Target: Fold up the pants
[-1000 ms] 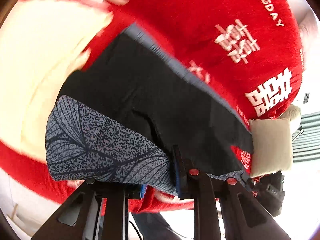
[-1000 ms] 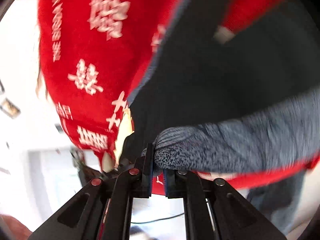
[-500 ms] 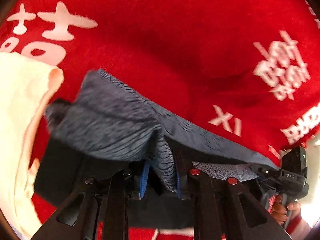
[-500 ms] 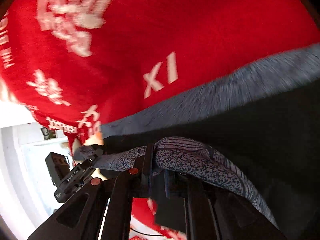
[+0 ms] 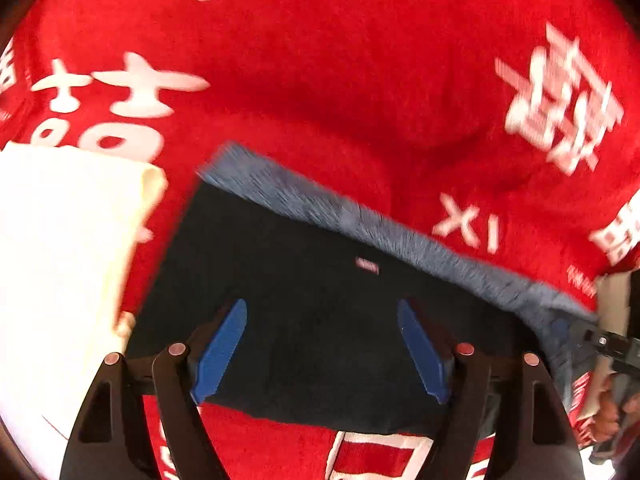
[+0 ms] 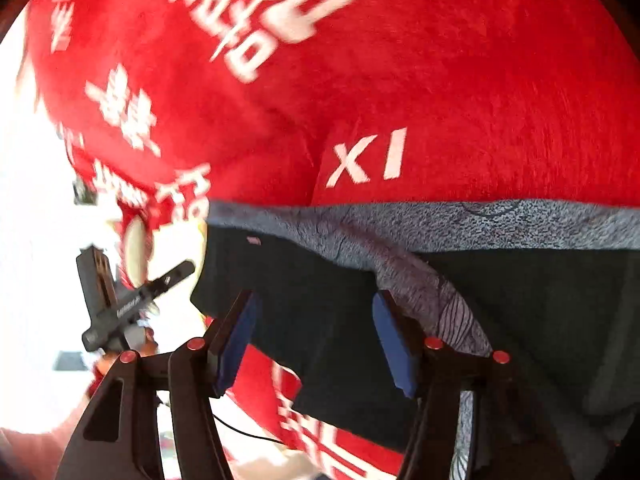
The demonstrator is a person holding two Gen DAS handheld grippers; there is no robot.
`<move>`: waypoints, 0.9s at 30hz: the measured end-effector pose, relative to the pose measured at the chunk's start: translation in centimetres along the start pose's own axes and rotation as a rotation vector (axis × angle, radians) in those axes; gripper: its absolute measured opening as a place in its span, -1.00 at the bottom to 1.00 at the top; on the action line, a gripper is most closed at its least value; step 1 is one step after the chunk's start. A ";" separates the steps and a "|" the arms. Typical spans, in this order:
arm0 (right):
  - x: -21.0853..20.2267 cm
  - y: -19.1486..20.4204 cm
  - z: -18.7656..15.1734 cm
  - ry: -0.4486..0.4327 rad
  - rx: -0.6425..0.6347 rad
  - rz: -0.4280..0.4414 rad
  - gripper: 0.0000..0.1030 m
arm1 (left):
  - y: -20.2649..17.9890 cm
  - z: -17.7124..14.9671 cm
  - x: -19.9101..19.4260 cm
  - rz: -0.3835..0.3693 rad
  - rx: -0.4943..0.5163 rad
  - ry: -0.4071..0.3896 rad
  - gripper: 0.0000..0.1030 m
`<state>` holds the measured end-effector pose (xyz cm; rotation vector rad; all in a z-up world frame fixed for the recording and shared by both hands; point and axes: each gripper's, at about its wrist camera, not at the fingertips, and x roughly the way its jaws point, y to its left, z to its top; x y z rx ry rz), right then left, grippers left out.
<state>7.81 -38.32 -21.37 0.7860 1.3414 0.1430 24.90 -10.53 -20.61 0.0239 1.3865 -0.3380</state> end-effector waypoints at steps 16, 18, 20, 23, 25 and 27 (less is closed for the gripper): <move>-5.2 -3.0 -5.2 -0.196 -0.058 -0.233 0.34 | -10.1 -5.3 1.5 0.064 0.244 0.057 0.73; -7.5 -4.0 -8.5 -0.218 -0.035 -0.325 0.34 | -12.7 -7.4 0.6 -0.002 0.293 0.080 0.73; -9.3 -5.0 -11.5 -0.239 0.011 -0.396 0.34 | -15.4 -9.3 0.0 -0.059 0.340 0.093 0.73; -11.4 -7.2 -18.2 -0.244 0.116 -0.510 0.34 | -19.7 -12.7 0.0 -0.183 0.418 0.129 0.73; -12.5 -8.7 -22.7 -0.251 0.222 -0.520 0.34 | -22.1 -14.8 0.4 -0.223 0.457 0.153 0.73; -12.8 -10.2 -26.5 -0.261 0.313 -0.522 0.34 | -24.0 -16.1 0.6 -0.266 0.468 0.176 0.73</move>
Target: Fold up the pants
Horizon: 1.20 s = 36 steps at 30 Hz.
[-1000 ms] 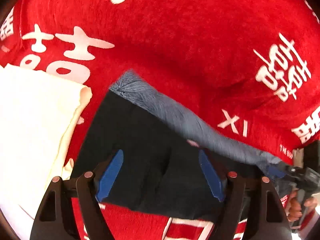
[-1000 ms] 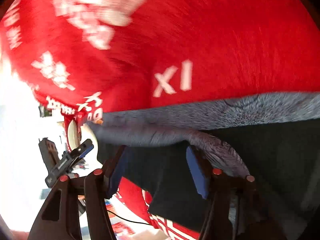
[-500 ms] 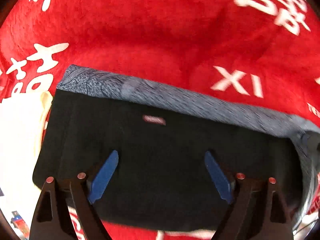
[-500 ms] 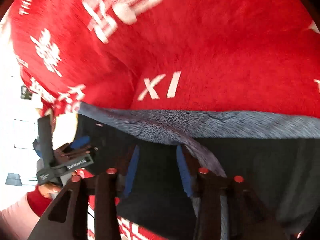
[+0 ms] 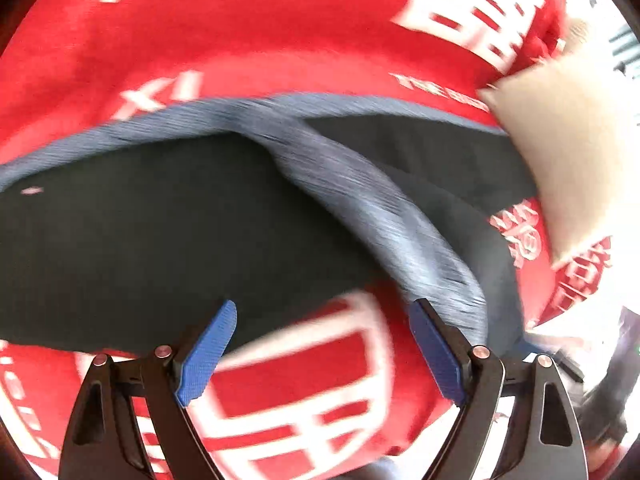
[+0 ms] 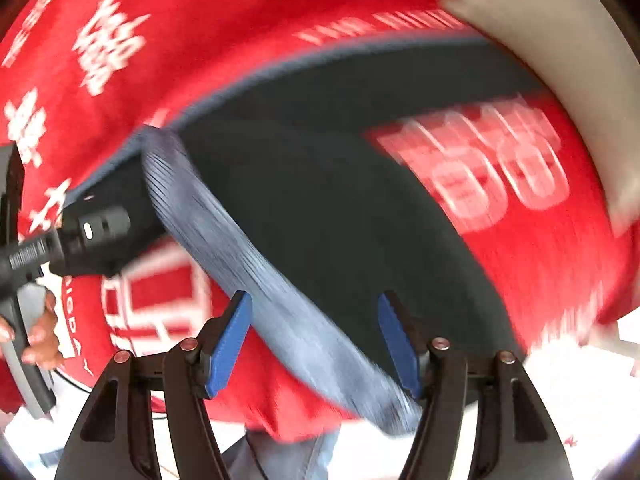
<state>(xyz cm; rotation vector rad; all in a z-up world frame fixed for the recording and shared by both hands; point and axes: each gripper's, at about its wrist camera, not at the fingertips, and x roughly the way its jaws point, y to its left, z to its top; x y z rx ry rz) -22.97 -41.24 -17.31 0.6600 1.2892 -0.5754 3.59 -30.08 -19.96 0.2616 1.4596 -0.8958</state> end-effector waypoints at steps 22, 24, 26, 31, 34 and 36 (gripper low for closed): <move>2.3 -12.1 -8.3 0.146 0.333 0.398 -0.90 | -7.1 -1.9 5.7 -0.108 -0.041 0.148 -0.46; 0.6 -12.5 -6.6 0.147 0.312 0.438 -0.91 | -7.5 -1.3 5.2 -0.116 -0.063 0.145 -0.55; -1.5 -13.1 -4.2 0.130 0.271 0.470 -0.91 | -7.9 -0.3 4.3 -0.131 -0.099 0.131 -0.55; -6.0 -14.5 4.2 0.051 0.159 0.492 -0.91 | -10.0 3.9 1.8 -0.131 -0.117 0.048 -0.55; -8.2 -16.0 10.3 -0.009 0.118 0.508 -0.94 | -10.8 7.6 1.1 -0.125 -0.127 -0.009 -0.55; -8.8 -16.3 13.9 -0.035 0.090 0.495 -0.94 | -11.3 10.1 0.9 -0.121 -0.131 -0.048 -0.55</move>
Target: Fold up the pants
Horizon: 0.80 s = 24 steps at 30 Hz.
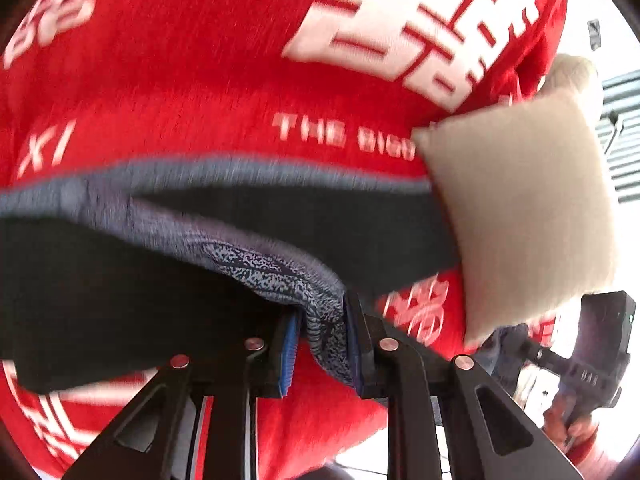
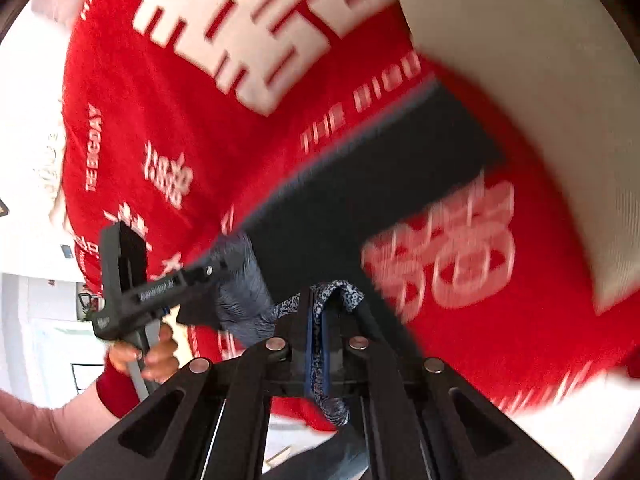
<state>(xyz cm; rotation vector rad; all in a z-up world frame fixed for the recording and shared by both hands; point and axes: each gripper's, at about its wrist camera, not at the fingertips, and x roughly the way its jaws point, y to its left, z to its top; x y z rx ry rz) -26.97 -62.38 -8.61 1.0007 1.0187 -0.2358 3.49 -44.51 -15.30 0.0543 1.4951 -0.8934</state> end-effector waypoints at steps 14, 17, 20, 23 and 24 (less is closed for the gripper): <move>8.4 -1.6 17.1 0.061 -0.119 -0.283 -0.24 | 0.6 9.2 2.1 0.242 0.027 -0.075 -0.54; 6.6 0.5 15.6 -0.033 -0.213 -0.330 0.24 | 1.0 7.2 2.0 0.295 0.064 -0.042 -0.16; 5.4 1.3 13.7 -0.051 -0.265 -0.386 0.12 | 1.6 4.7 2.4 0.338 0.080 -0.030 0.29; 6.3 0.8 12.8 -0.003 -0.264 -0.423 -0.39 | 1.8 3.3 4.0 0.371 0.081 0.006 0.29; 6.9 0.4 12.7 0.011 -0.259 -0.437 -0.40 | 1.9 3.2 4.5 0.385 0.082 0.006 0.29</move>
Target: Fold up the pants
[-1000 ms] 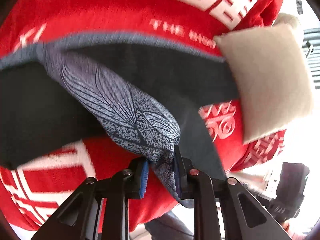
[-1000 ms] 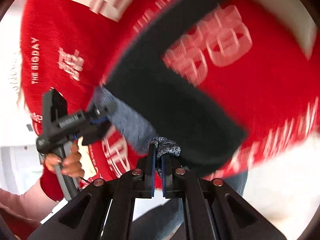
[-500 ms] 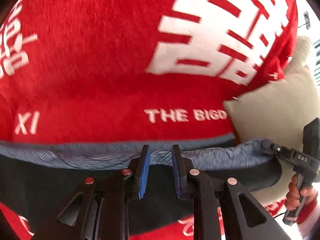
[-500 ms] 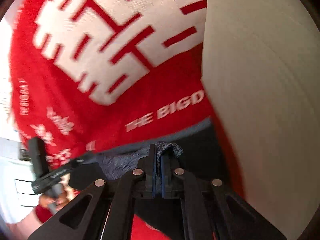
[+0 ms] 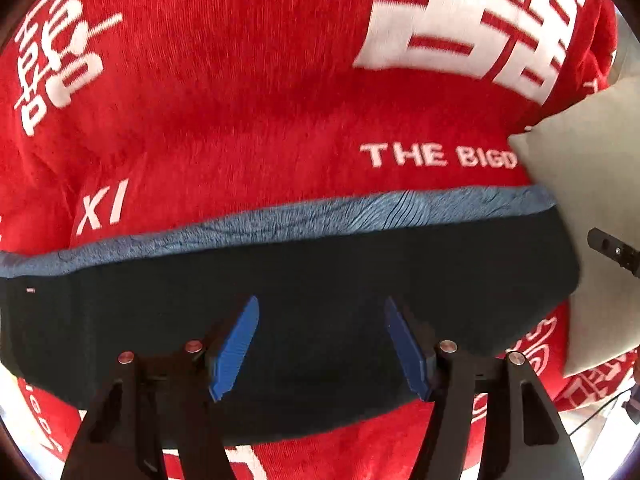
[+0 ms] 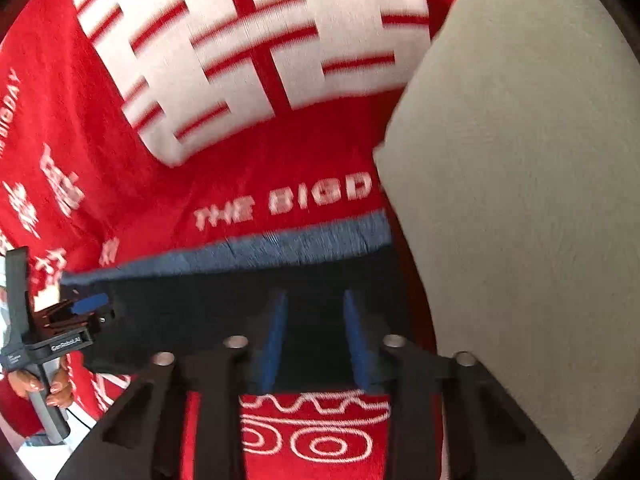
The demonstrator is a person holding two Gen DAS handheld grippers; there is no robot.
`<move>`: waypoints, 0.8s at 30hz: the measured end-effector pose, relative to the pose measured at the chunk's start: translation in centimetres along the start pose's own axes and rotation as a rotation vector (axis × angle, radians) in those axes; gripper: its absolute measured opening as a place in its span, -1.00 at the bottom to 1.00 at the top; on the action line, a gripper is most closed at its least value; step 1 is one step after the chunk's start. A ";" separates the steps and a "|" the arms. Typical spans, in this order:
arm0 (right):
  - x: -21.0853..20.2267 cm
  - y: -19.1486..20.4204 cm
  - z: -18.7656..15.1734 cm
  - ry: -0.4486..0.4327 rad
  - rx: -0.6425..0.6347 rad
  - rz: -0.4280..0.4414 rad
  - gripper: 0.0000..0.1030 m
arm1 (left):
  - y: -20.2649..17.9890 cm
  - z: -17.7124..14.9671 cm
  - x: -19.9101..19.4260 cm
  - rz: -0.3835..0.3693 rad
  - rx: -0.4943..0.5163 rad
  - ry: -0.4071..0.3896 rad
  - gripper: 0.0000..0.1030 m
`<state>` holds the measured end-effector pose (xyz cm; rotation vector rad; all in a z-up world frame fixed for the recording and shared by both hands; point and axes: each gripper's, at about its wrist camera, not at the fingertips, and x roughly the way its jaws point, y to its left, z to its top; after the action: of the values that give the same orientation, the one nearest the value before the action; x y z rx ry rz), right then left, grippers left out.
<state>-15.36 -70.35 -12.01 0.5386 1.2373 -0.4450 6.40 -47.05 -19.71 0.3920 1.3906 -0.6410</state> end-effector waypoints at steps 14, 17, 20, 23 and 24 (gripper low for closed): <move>7.4 0.2 -2.9 0.073 -0.163 -0.227 -0.42 | 1.3 -1.9 2.6 0.105 -0.023 0.013 0.34; 7.5 -0.1 -2.9 0.065 -0.146 -0.216 -0.41 | 3.5 0.2 2.0 0.166 -0.078 -0.039 0.34; 7.5 -0.1 -2.7 0.059 -0.123 -0.224 -0.38 | 5.1 2.5 2.6 0.185 -0.159 -0.033 0.34; 6.2 0.1 -2.3 0.017 -0.059 -0.175 -0.34 | 2.8 3.7 3.0 0.130 -0.129 -0.044 0.34; 5.7 0.1 -2.2 0.001 -0.041 -0.149 -0.34 | 1.4 3.9 3.2 0.112 -0.095 -0.046 0.34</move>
<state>-15.40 -69.07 -18.00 0.4129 1.2897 -0.5439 10.47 -48.95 -22.43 0.3742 1.3403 -0.4879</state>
